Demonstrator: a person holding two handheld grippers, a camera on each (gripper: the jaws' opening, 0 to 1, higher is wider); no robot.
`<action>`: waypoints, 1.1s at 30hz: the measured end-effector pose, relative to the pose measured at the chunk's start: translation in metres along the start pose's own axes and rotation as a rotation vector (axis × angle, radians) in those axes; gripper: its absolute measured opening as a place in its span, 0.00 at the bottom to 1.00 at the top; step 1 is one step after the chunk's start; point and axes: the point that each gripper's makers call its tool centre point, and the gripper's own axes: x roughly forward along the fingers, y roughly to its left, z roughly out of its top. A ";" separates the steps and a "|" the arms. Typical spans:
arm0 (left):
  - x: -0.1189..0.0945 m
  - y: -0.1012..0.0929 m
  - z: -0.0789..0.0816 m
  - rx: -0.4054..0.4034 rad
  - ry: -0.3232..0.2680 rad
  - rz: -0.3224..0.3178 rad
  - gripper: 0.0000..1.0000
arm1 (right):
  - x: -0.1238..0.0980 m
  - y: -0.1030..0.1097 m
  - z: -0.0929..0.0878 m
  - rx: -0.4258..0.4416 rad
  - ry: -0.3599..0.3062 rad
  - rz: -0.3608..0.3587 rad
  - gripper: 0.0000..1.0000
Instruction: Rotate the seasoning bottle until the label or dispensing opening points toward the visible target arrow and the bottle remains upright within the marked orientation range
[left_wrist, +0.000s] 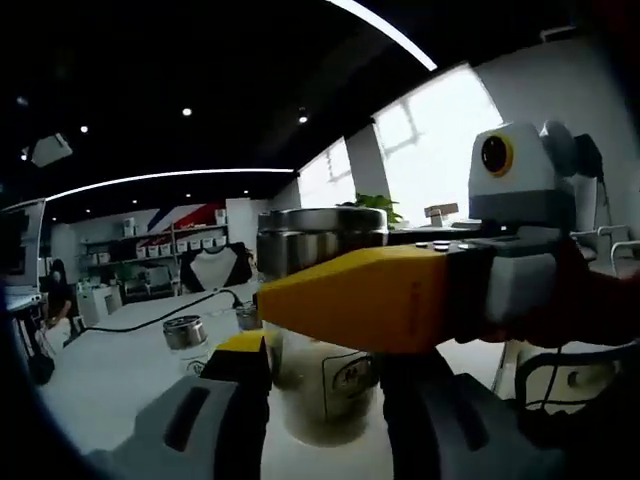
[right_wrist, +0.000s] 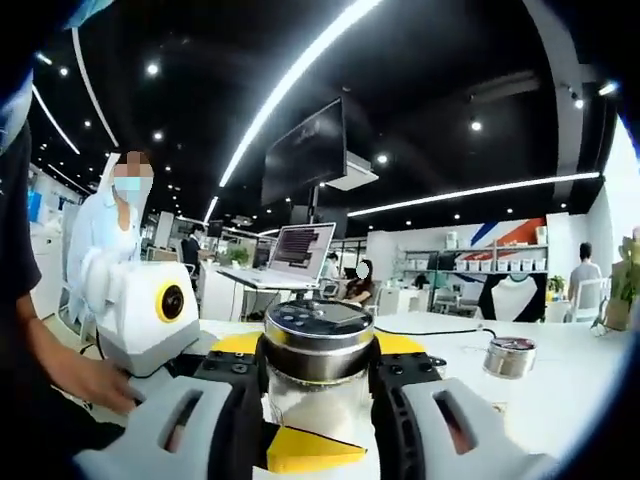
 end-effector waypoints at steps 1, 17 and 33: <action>0.000 -0.001 0.000 -0.003 -0.002 -0.006 0.44 | -0.001 0.000 0.001 -0.001 -0.004 0.000 0.38; -0.021 -0.038 0.021 -0.215 -0.092 -0.455 0.44 | -0.022 0.012 0.017 0.231 -0.092 0.238 0.38; -0.007 -0.008 0.011 -0.043 -0.027 -0.139 0.44 | -0.004 0.008 0.008 0.016 -0.019 0.085 0.37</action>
